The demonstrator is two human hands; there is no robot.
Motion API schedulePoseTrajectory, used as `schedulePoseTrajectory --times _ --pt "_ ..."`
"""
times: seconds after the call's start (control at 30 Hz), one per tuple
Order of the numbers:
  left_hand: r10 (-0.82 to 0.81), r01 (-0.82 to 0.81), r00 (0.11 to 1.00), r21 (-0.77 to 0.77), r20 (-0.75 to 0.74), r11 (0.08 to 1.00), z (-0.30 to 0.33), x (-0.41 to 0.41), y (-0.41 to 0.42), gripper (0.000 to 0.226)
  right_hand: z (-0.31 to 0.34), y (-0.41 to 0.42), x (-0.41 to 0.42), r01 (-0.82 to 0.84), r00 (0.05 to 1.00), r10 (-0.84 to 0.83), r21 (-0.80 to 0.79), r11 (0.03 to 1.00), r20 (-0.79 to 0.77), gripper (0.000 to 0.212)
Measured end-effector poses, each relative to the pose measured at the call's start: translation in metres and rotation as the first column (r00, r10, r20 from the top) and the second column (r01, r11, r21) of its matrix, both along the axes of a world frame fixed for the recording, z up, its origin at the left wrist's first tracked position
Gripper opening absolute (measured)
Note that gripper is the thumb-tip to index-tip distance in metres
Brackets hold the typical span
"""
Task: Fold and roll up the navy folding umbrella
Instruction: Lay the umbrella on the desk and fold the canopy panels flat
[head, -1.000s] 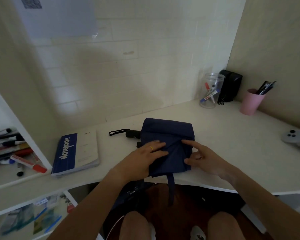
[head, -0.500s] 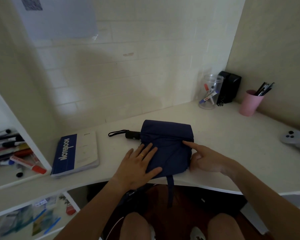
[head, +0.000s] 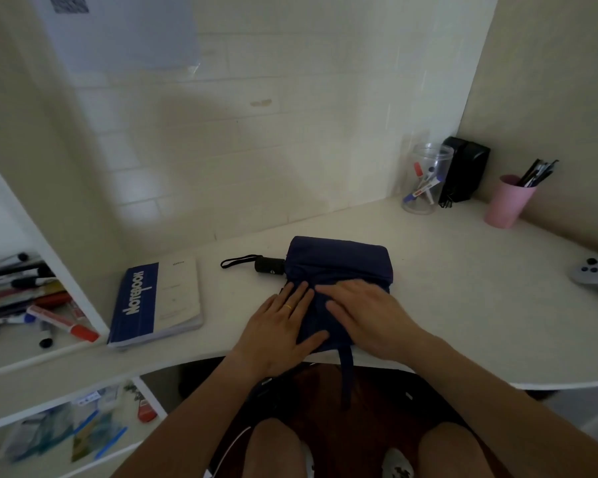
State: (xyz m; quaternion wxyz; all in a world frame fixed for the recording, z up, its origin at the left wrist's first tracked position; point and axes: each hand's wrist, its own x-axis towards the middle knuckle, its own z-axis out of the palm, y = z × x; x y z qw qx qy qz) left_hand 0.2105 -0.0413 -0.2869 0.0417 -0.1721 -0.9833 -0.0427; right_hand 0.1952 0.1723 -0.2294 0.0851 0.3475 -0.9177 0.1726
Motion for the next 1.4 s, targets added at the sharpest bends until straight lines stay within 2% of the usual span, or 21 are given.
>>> schedulePoseTrajectory --times 0.07,0.13,0.33,0.37,0.43,0.5,0.6,0.63,0.67,0.7,0.73,0.77,0.83,0.87,0.9,0.93,1.03,1.17,1.27,1.33,1.4 --pt "0.014 -0.014 1.000 -0.011 0.015 1.000 0.000 0.001 -0.005 0.091 -0.021 0.014 -0.016 0.014 0.995 -0.041 0.280 0.960 0.090 0.069" --pt "0.032 -0.031 0.999 -0.013 0.043 0.999 0.001 0.001 -0.010 0.094 -0.033 0.034 -0.029 0.009 0.998 -0.035 0.400 0.916 0.058 0.072" --pt "0.058 -0.047 0.994 -0.112 0.095 0.993 0.012 -0.002 -0.011 0.100 -0.048 0.049 -0.036 -0.016 1.000 0.012 0.399 0.917 0.013 0.068" --pt "0.064 -0.057 0.996 -0.115 0.059 0.992 0.016 -0.004 -0.007 0.100 -0.051 0.049 -0.036 -0.013 1.000 0.011 0.382 0.924 0.007 0.068" --pt "0.020 -0.025 0.993 -0.036 -0.119 0.999 0.022 -0.006 0.005 0.086 -0.051 0.049 -0.036 -0.008 1.000 0.006 0.366 0.930 0.007 0.069" --pt "-0.096 0.104 0.969 0.024 -0.226 0.994 0.020 -0.007 0.017 0.065 -0.051 0.047 -0.036 -0.010 1.000 0.011 0.336 0.942 0.000 0.072" --pt "-0.177 0.180 0.976 0.013 -0.123 0.983 -0.004 -0.003 0.021 0.059 -0.034 0.048 -0.033 -0.053 0.993 0.025 0.250 0.967 0.111 0.067" --pt "-0.157 0.161 0.983 0.028 -0.098 0.987 -0.012 -0.003 0.019 0.059 -0.023 0.047 -0.033 -0.016 0.991 0.000 0.127 0.992 0.132 0.060" --pt "-0.138 0.142 0.986 0.039 -0.089 0.989 -0.017 -0.003 0.016 0.060 -0.009 0.045 -0.036 0.057 0.992 -0.049 -0.064 0.996 0.115 0.048" --pt "-0.131 0.136 0.987 0.043 -0.090 0.990 -0.019 -0.005 0.016 0.061 0.005 0.043 -0.046 0.165 0.985 -0.143 -0.265 0.950 0.099 0.035" --pt "-0.135 0.140 0.986 0.046 -0.094 0.989 -0.019 -0.005 0.016 0.061 0.018 0.041 -0.061 0.302 0.953 -0.267 -0.414 0.859 0.141 0.029" --pt "-0.140 0.144 0.986 0.046 -0.095 0.988 -0.018 -0.004 0.017 0.061 0.030 0.040 -0.079 0.459 0.888 -0.385 -0.440 0.772 0.252 0.032" --pt "-0.141 0.146 0.985 0.047 -0.098 0.988 -0.017 -0.003 0.017 0.062 0.045 0.037 -0.110 0.679 0.691 -0.493 -0.238 0.695 0.529 0.051" --pt "-0.136 0.142 0.986 0.051 -0.099 0.989 -0.017 -0.003 0.017 0.061 0.047 0.036 -0.121 0.703 0.606 -0.468 -0.159 0.693 0.644 0.056" --pt "-0.130 0.136 0.987 0.053 -0.097 0.989 -0.016 -0.003 0.017 0.061 0.048 0.035 -0.129 0.693 0.567 -0.419 -0.135 0.708 0.709 0.054" --pt "-0.125 0.130 0.988 0.053 -0.096 0.990 -0.016 -0.003 0.018 0.061 0.050 0.034 -0.135 0.663 0.578 -0.383 -0.141 0.735 0.721 0.048" --pt "-0.127 0.134 0.985 0.052 -0.118 0.990 -0.018 -0.002 0.017 0.060 0.059 0.031 -0.137 0.566 0.703 -0.316 -0.232 0.791 0.637 0.028" --pt "-0.136 0.151 0.975 0.075 -0.173 0.986 -0.019 -0.002 0.017 0.057 0.077 0.039 -0.111 0.512 0.775 -0.064 -0.565 0.647 0.629 0.020" --pt "-0.147 0.172 0.965 0.100 -0.218 0.980 -0.021 0.000 0.018 0.054 0.073 0.049 -0.064 0.384 0.858 0.038 -0.689 0.615 0.512 0.008" --pt "-0.135 0.164 0.958 0.101 -0.253 0.981 -0.022 0.003 0.018 0.052 0.054 0.054 -0.029 0.301 0.896 0.065 -0.707 0.640 0.440 0.013" --pt "-0.091 0.123 0.949 0.089 -0.302 0.988 -0.021 0.008 0.019 0.049 0.024 0.057 -0.001 0.219 0.933 0.032 -0.637 0.739 0.358 0.027"
